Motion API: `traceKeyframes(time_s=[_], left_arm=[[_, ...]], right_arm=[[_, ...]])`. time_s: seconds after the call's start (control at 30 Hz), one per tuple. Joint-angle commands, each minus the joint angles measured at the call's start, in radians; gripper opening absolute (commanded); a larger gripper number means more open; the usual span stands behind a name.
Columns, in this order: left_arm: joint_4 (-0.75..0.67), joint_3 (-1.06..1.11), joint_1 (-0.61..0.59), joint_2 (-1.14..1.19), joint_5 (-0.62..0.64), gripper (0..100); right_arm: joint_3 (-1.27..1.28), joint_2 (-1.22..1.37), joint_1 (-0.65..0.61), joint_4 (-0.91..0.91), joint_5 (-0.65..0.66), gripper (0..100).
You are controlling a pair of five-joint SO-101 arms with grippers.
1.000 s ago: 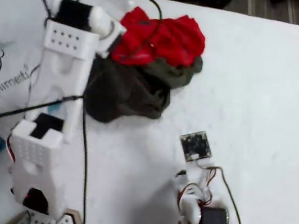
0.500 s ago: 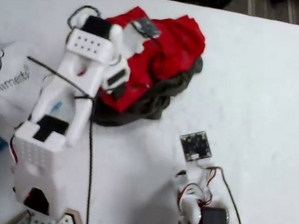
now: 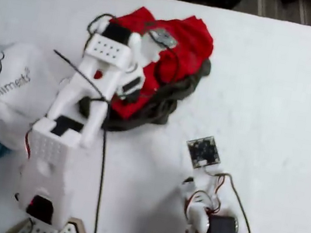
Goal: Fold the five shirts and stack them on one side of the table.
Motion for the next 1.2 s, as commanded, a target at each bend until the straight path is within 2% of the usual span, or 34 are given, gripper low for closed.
traceKeyframes(time_s=[0.0,0.1,0.3,0.4,0.53,0.87,1.07,1.17], left_arm=[[0.048,-0.189,-0.039,-0.044,0.021,3],[0.048,-0.347,-0.085,-0.117,0.074,2],[0.04,-0.62,-0.197,-0.242,0.074,2],[0.014,-0.732,-0.32,-0.275,0.048,2],[-0.035,-0.865,-0.532,-0.28,-0.083,2],[-0.146,-0.901,-1.041,-0.277,-0.104,2],[-0.135,-0.901,-1.202,-0.263,-0.098,2],[-0.155,-0.91,-1.283,-0.234,-0.008,2]], right_arm=[[0.006,0.001,-0.004,0.005,0.002,1.9],[0.006,0.001,-0.004,0.005,0.002,1.9],[0.006,0.001,-0.004,0.005,0.002,1.9],[0.006,0.001,-0.004,0.005,0.002,1.9],[0.006,0.001,-0.004,0.005,0.002,1.9],[0.006,0.001,-0.004,0.005,0.002,1.9],[0.006,0.001,-0.004,0.005,0.002,1.9],[0.006,0.001,-0.004,0.005,0.002,1.9]])
